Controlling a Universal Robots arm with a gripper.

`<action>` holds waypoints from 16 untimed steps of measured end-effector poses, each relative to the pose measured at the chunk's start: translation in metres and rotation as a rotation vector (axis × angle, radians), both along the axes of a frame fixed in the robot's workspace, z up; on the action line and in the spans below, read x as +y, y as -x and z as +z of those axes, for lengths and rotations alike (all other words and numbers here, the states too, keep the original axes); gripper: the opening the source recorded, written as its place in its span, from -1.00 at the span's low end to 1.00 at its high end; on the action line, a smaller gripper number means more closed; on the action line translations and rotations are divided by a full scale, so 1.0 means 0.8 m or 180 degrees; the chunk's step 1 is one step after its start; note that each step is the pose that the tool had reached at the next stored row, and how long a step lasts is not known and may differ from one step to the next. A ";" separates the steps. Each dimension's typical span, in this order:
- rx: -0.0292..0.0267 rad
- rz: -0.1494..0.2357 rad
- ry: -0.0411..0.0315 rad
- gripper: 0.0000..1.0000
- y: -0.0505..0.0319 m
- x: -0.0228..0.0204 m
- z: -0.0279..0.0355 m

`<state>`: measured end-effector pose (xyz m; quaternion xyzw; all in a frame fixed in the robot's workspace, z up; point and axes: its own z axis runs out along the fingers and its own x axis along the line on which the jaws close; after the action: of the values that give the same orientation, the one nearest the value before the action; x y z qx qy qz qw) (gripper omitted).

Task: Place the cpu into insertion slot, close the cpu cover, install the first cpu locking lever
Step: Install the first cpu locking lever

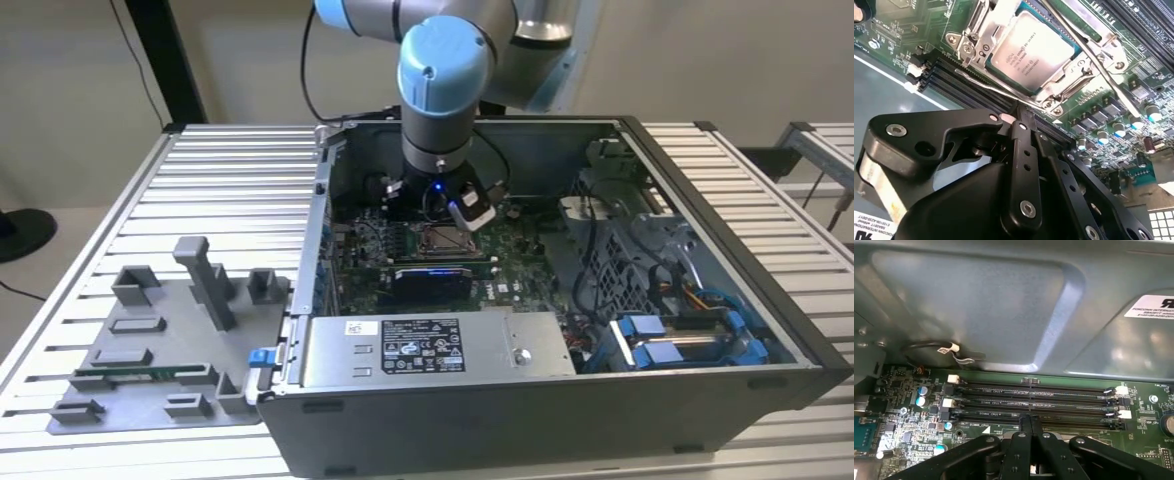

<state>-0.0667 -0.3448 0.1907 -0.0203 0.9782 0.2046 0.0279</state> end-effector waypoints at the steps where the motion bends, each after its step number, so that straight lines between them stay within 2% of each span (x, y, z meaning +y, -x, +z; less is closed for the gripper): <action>1: 0.0000 0.0000 0.0000 -1.00 0.000 0.0000 -0.0002; 13: 0.0001 0.0000 -0.0002 -1.00 -0.003 0.0000 -0.0010; 16: 0.0000 0.0000 -0.0003 -1.00 -0.003 0.0001 0.0029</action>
<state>-0.0645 -0.3448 0.1930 -0.0202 0.9781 0.2051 0.0279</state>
